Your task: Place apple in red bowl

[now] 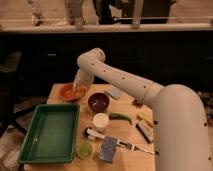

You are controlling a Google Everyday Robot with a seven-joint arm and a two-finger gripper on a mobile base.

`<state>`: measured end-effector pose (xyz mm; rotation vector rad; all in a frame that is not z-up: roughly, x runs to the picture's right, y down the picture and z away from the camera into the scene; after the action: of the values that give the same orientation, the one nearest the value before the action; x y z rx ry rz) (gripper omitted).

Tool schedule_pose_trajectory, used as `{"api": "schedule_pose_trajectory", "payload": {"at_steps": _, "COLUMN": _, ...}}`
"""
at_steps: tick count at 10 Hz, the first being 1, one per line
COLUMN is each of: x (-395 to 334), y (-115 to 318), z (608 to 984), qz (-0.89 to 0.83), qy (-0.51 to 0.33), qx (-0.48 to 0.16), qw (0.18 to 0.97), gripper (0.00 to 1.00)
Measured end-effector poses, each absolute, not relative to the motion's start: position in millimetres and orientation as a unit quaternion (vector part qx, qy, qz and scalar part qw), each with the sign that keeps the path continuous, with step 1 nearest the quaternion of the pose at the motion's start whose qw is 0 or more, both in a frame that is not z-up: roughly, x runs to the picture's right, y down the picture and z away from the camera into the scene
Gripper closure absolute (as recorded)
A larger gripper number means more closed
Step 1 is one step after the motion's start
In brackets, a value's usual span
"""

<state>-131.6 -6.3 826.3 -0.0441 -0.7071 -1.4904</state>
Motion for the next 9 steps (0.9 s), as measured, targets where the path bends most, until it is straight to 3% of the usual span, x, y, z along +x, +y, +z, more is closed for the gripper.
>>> {"api": "schedule_pose_trajectory", "payload": {"at_steps": 2, "x": -120.9, "y": -12.6, "z": 847.6, "qz": -0.628, "qy": -0.343, "qx": 0.022, "qw": 0.698, "gripper": 1.00}}
{"api": "schedule_pose_trajectory", "payload": {"at_steps": 9, "x": -150.8, "y": -34.7, "z": 881.9, "qz": -0.625, "qy": -0.369, "qx": 0.041, "qw": 0.687, "gripper": 1.00}}
